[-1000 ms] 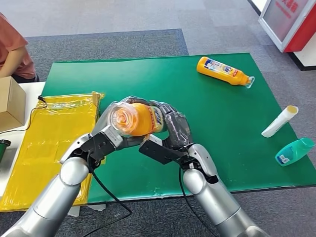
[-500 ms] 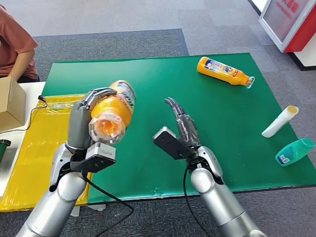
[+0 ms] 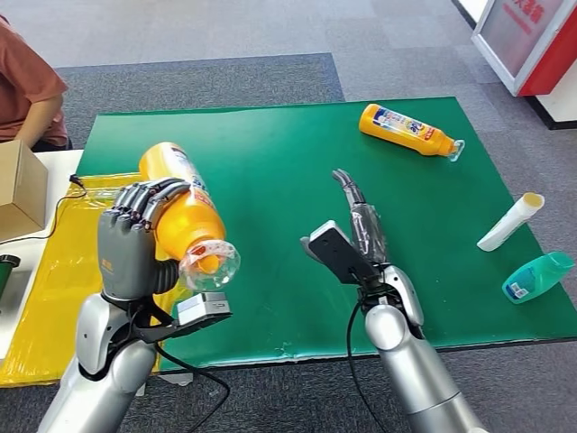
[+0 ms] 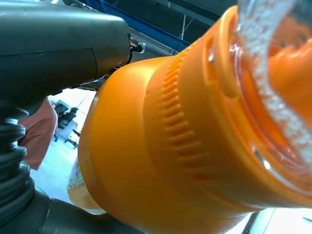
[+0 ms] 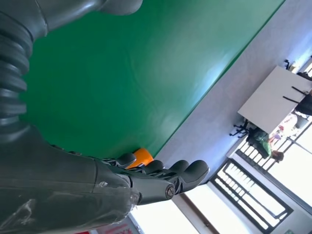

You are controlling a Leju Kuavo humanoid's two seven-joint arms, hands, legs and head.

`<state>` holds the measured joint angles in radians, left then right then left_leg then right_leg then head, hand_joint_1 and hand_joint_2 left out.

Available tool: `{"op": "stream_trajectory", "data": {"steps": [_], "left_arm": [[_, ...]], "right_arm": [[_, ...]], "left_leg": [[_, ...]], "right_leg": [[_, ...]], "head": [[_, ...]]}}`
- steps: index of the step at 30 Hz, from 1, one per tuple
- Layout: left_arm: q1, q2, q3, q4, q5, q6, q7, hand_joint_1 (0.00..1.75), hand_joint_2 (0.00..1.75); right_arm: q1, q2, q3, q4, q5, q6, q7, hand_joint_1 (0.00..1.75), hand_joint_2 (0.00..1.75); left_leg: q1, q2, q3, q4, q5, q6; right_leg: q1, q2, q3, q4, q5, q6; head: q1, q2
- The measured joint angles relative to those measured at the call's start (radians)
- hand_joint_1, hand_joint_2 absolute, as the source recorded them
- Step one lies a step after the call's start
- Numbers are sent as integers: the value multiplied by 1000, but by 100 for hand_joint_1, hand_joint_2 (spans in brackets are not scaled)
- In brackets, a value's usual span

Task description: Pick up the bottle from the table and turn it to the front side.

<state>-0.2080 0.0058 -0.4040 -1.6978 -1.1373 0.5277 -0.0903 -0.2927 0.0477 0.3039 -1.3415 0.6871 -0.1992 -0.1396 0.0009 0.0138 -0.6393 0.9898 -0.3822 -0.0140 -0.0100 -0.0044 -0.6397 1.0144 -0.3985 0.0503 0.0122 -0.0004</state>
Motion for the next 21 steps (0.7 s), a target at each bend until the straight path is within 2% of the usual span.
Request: {"op": "stream_trajectory", "data": {"steps": [2, 4, 5, 7, 9, 10, 12, 14, 16, 21], "left_arm": [[7, 3, 5, 0, -145, 29, 53, 175, 175], [13, 26, 7, 0, -315, 40, 149, 175, 175], [9, 53, -3, 2, -362, 27, 221, 175, 175], [-21, 130, -57, 8, -397, -31, 420, 175, 175], [-73, 207, -161, 20, -399, -120, 624, 175, 175], [-95, 236, -220, 26, -399, -169, 685, 175, 175], [-114, 269, -308, 40, -399, -262, 697, 175, 175], [-111, 275, -335, 67, -399, -336, 644, 175, 175], [-107, 274, -331, 101, -399, -368, 600, 175, 175], [-79, 261, -267, 194, -399, -373, 518, 175, 175]], "right_arm": [[2, 0, -6, -6, -5, -4, 0, 0, 175], [6, 0, -17, -18, -11, -10, -1, 0, 175], [9, 0, -23, -26, -13, -12, -1, 0, 175], [19, 0, -37, -45, -15, -15, 0, 0, 175], [32, -1, -54, -64, -14, -13, 2, 0, 175], [39, -1, -62, -74, -12, -11, 2, 0, 175], [54, -1, -75, -93, -8, -6, 3, 0, 175], [73, -1, -89, -118, -4, -1, 2, 0, 175], [90, -1, -103, -146, -7, 2, -5, 0, 175], [129, -1, -131, -232, -46, 13, -42, 0, 175]], "left_leg": [[0, 0, 0, 0, 0, 0], [0, 0, 0, 0, 0, 0], [0, 0, 0, 0, 0, 0], [0, 1, 0, 0, 0, -1], [1, 0, 0, 0, 1, -2], [1, 0, -1, 0, 1, -2], [0, -1, -1, 0, 1, -2], [0, 0, -1, 0, 1, -2], [0, 0, -1, 0, 1, -1], [-1, 0, -1, 0, 0, -1]], "right_leg": [[0, 0, 0, 0, 0, 0], [0, 0, 0, 0, 0, 0], [0, 0, -1, 0, 0, 0], [0, 0, -2, 0, 0, 0], [0, 0, -2, 0, 0, -1], [1, 0, -1, 0, 0, -1], [1, 0, -1, 0, 0, -1], [0, 0, -1, 0, 0, -1], [0, 0, -2, 0, 0, 0], [-1, 0, -2, -1, 0, 0]], "head": [[0, 0], [0, 0], [0, 0], [0, 0], [0, 0], [0, 0], [0, 0], [0, 0], [0, 0], [0, 0]]}}
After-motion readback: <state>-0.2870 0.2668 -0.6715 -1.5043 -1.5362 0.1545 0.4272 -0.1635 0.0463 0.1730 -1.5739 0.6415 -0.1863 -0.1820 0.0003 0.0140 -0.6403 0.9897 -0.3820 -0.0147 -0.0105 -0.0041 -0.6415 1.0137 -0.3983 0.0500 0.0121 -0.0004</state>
